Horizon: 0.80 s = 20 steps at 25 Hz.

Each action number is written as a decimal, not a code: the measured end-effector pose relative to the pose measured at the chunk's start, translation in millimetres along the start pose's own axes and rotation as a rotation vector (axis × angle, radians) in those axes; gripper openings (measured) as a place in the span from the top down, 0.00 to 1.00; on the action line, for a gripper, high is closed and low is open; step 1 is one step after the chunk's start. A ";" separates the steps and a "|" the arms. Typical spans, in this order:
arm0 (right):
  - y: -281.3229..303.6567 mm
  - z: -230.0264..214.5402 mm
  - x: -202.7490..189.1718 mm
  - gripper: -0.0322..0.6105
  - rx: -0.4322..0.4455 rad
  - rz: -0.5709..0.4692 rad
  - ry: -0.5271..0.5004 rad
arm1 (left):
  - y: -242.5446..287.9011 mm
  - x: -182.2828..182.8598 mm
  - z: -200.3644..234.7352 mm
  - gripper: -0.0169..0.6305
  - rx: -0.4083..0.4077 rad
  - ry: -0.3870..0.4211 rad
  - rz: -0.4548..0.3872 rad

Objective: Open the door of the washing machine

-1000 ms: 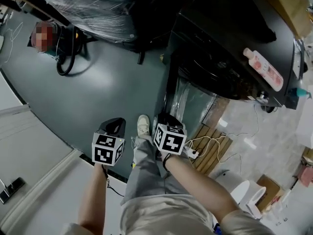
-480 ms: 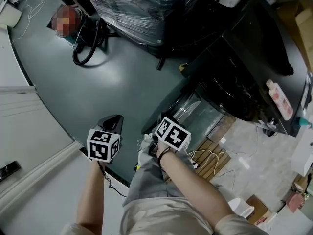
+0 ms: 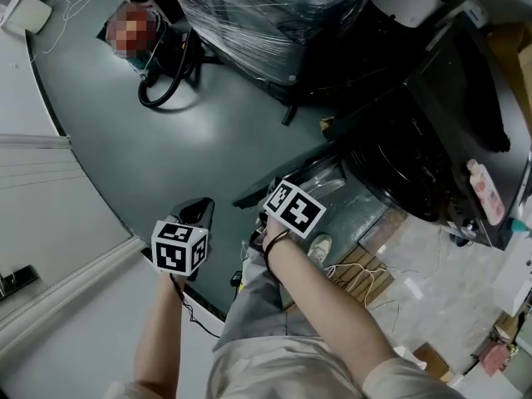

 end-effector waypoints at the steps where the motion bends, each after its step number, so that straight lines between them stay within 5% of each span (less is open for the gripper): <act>1: 2.2 6.1 2.7 0.69 0.005 0.004 0.007 | -1.5 3.2 4.4 0.93 0.004 -0.004 -0.006; 13: 28.3 73.8 44.8 0.73 0.111 0.012 0.032 | -10.5 34.5 43.2 0.93 0.056 -0.020 -0.059; 20: 40.5 81.7 61.6 0.90 0.174 0.019 -0.117 | -15.0 57.7 49.5 0.93 0.046 -0.020 -0.095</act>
Point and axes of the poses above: the fingertips, and each gripper's own axes: y forward along the fingers, z to its left, x out of its top, the point moved 1 cm from there along -y, backward along the fingers, and after that the axes turned 11 degrees about -x, right-handed, at the moved point
